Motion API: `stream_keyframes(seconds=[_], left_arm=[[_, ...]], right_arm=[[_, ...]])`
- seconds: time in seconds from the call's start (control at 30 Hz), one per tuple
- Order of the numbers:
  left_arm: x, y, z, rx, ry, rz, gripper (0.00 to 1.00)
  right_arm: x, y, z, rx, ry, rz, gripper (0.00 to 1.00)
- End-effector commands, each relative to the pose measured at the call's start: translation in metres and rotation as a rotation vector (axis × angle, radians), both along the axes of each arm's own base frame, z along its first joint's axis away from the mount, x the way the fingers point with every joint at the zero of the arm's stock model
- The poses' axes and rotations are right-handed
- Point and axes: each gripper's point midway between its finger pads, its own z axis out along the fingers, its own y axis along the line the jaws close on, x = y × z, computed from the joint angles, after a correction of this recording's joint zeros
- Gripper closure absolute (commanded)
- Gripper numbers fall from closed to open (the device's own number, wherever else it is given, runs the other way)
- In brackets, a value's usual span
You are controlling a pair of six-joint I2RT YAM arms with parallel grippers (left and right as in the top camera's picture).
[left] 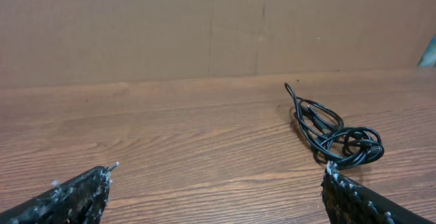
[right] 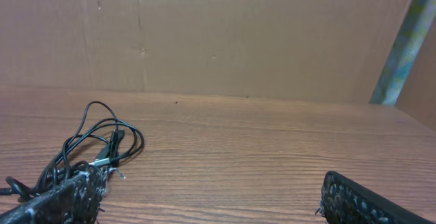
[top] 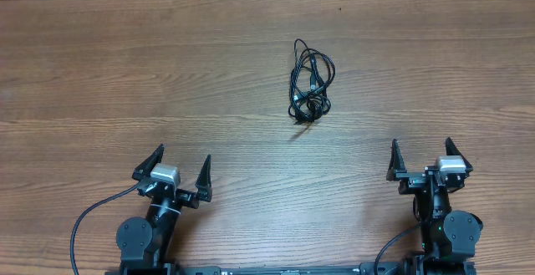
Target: Untangle cables
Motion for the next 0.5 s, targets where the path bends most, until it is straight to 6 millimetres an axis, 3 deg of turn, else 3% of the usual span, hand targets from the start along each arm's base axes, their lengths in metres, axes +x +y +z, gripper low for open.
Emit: stream_keyframes(seconds=[0.0,0.47], left_arm=[[0.0004,0.0017,-0.0009,0.022,-0.007,0.008,0.00],[0.0004,0.0017,-0.0009,0.022,-0.007,0.008,0.00]], right_arm=[[0.0004,-0.0015,-0.0037,-0.001,0.005,-0.010,0.00],[0.0004,-0.0015,-0.0037,-0.001,0.005,-0.010,0.00]])
